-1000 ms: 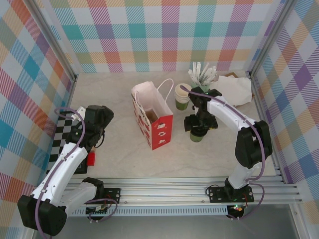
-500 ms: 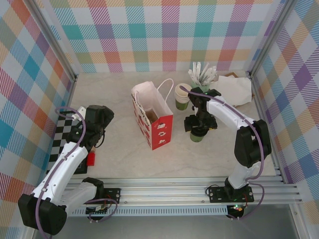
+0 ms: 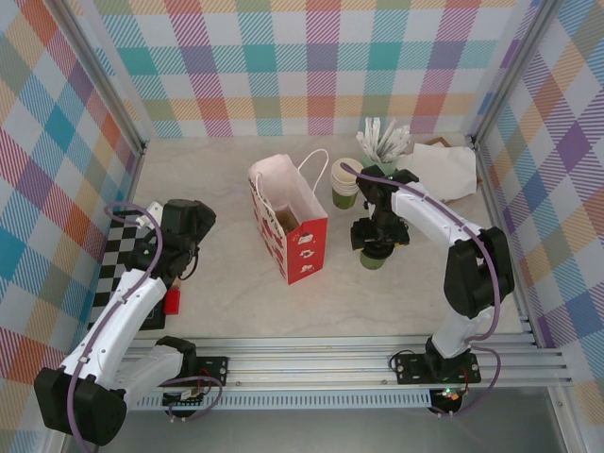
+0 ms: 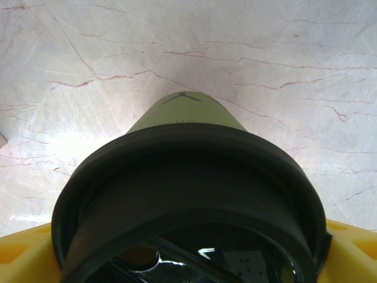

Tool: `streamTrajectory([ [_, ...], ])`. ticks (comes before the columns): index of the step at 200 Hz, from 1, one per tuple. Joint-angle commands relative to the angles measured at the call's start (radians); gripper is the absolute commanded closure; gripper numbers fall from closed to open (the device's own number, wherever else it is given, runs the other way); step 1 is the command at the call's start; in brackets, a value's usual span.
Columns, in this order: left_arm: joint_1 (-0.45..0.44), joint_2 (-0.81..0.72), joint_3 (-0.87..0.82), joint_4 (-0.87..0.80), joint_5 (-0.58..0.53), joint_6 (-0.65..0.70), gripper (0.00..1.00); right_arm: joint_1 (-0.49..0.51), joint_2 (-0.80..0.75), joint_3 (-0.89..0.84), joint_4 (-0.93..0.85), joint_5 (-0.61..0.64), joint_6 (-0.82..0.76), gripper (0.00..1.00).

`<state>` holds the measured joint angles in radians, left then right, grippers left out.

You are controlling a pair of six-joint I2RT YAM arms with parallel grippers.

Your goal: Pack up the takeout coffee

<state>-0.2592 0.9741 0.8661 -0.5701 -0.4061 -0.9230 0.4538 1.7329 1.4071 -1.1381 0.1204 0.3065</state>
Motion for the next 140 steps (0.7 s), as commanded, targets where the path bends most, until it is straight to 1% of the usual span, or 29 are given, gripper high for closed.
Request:
streamTrajectory([
  [1,0.009,-0.011,-0.016,0.017,-0.021,0.016,0.0,0.009,-0.014,-0.02,-0.016,0.003,0.0,0.15],
  [19,0.009,-0.012,-0.017,0.017,-0.02,0.016,0.0,0.011,-0.012,-0.024,-0.015,-0.002,0.003,0.07],
  [40,0.009,-0.011,-0.018,0.015,-0.018,0.016,0.0,0.013,-0.013,-0.026,-0.008,-0.005,0.006,0.04],
  [84,0.009,-0.013,-0.018,0.015,-0.021,0.016,0.0,0.016,-0.007,-0.022,-0.006,-0.006,0.005,0.04],
  [113,0.009,-0.013,-0.02,0.016,-0.023,0.016,0.0,0.015,-0.011,-0.016,-0.011,-0.001,0.005,0.06],
  [140,0.008,-0.01,-0.022,0.021,-0.019,0.016,0.0,0.016,-0.016,-0.008,-0.02,0.012,0.005,0.05],
])
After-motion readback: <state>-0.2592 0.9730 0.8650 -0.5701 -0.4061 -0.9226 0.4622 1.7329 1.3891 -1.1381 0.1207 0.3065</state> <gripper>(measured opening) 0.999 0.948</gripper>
